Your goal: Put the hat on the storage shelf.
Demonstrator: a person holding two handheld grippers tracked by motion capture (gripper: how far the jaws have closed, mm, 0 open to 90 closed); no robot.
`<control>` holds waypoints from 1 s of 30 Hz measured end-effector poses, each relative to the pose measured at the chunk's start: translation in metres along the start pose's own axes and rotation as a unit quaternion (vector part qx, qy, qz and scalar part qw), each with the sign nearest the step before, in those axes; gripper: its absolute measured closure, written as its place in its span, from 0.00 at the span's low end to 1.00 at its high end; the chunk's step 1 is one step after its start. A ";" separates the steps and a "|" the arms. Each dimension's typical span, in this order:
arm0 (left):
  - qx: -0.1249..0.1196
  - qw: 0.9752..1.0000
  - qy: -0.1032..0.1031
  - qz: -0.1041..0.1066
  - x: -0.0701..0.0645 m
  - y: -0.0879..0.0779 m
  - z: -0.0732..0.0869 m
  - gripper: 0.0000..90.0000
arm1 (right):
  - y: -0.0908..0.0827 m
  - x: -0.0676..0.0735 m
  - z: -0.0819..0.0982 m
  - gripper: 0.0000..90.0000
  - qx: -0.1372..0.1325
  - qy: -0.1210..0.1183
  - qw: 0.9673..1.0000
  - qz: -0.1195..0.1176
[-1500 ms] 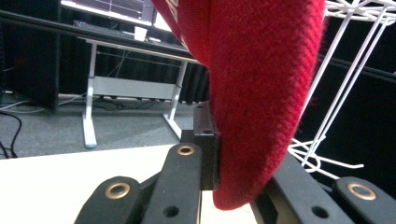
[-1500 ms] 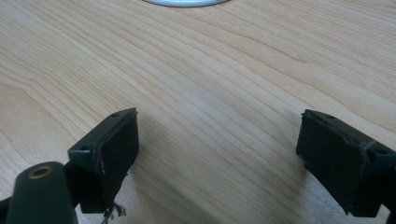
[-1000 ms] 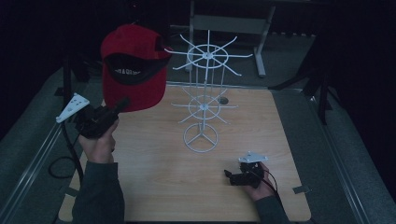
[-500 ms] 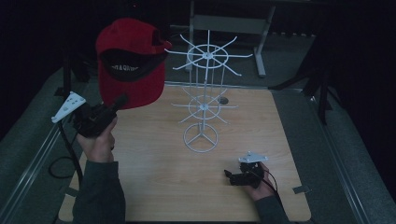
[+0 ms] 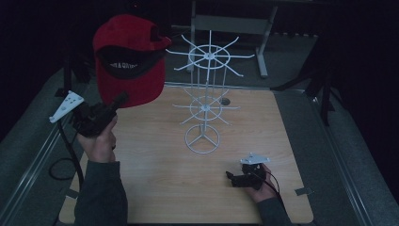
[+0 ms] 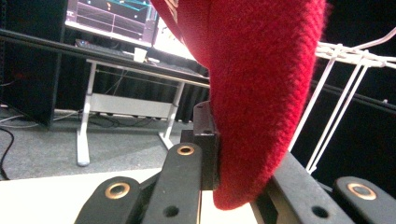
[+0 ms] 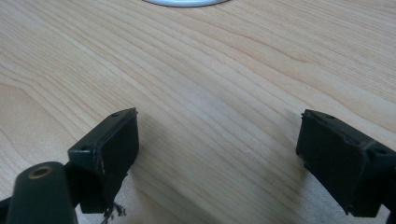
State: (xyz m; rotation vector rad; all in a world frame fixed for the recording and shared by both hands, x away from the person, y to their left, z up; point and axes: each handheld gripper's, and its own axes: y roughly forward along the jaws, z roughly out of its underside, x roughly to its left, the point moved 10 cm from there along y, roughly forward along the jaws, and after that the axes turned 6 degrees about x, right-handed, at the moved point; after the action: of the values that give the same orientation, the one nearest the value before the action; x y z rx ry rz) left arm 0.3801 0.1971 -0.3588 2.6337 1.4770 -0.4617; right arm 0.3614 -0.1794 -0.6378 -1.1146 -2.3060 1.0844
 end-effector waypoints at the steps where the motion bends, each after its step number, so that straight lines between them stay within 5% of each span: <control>1: -0.001 1.000 -0.001 0.000 0.000 0.000 -0.001 0.95 | 0.000 0.000 0.000 0.14 0.000 0.000 1.000 0.000; 30: -0.011 0.999 0.029 0.018 -0.016 -0.009 -0.002 0.95 | 0.000 0.000 0.000 0.14 0.001 0.000 1.000 0.000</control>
State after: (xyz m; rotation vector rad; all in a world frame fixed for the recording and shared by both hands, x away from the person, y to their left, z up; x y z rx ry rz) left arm 0.3649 0.1897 -0.3510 2.6740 1.4384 -0.3658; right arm 0.3612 -0.1795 -0.6379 -1.1134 -2.3045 1.0860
